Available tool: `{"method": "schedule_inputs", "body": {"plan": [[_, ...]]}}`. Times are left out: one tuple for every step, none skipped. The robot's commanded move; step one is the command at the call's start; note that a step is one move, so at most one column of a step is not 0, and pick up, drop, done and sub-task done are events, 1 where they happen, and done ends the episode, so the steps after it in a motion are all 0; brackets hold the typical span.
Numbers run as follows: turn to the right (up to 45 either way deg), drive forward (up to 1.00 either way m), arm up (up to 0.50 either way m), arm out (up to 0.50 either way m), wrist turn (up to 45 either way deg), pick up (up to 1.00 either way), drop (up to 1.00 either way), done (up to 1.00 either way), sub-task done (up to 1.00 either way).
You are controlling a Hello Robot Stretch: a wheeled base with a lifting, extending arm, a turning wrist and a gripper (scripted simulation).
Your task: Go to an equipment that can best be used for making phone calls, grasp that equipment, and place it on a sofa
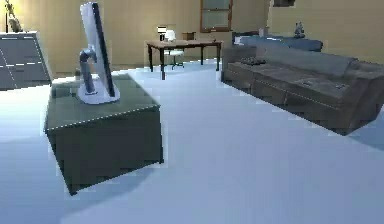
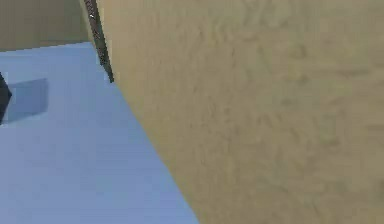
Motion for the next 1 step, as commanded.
{"method": "schedule_inputs", "body": {"plan": [[45.0,0.00,0.00,0.00,0.0,0.00,0.00,0.00,0.00]]}}
